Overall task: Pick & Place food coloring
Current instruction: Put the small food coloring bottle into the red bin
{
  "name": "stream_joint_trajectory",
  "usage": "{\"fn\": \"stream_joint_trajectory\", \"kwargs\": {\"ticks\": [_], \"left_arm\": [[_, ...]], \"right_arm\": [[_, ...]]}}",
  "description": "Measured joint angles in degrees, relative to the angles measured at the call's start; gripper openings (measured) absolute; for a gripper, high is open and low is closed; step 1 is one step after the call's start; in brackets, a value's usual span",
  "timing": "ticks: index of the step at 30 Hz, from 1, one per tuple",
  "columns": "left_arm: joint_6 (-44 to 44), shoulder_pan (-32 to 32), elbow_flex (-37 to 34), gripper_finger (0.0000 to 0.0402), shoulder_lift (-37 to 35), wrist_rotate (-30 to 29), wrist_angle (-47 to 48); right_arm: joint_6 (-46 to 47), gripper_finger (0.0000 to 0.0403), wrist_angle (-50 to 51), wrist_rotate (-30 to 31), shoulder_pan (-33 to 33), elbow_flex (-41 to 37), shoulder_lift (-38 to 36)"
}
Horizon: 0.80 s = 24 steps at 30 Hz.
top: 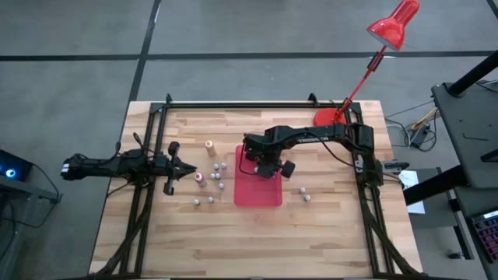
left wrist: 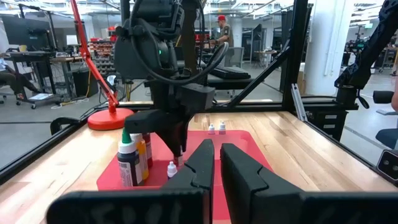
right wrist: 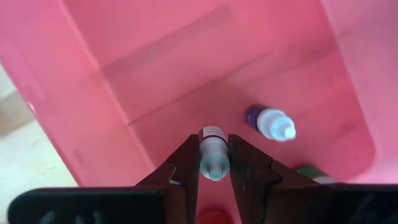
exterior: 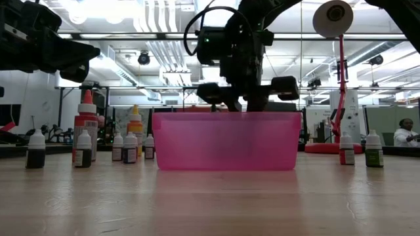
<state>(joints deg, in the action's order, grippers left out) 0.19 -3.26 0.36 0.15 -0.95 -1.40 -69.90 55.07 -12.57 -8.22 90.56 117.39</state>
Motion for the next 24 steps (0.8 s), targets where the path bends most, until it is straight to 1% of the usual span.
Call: {"fn": "stream_joint_trajectory", "kwargs": {"ticks": [3,5,12,20,24], "left_arm": [[0.01,0.01,0.00,0.0003,0.00,-0.02,-0.01],[0.02,0.01,0.00,0.0003,0.01,0.00,-0.01],[0.02,0.01,0.00,0.0003,-0.01,-0.01,-0.01],[0.01,0.00,0.00,0.0003,-0.01,-0.02,0.00],[0.02,0.00,0.00,0.0003,0.01,-0.01,-0.01]], "right_arm": [[-1.90,0.0065,0.03,-3.14,0.20,0.07,-0.20],[-3.33,0.0065,0.24,-3.96,0.40,0.07,-0.25],[-5.93,0.0065,0.48,-3.97,0.87,0.07,-0.27],[-6.24,0.0065,0.38,-3.85,1.10,-1.30,-0.27],[-6.29,0.0065,0.22,-1.60,1.08,-2.79,-0.30]]}}
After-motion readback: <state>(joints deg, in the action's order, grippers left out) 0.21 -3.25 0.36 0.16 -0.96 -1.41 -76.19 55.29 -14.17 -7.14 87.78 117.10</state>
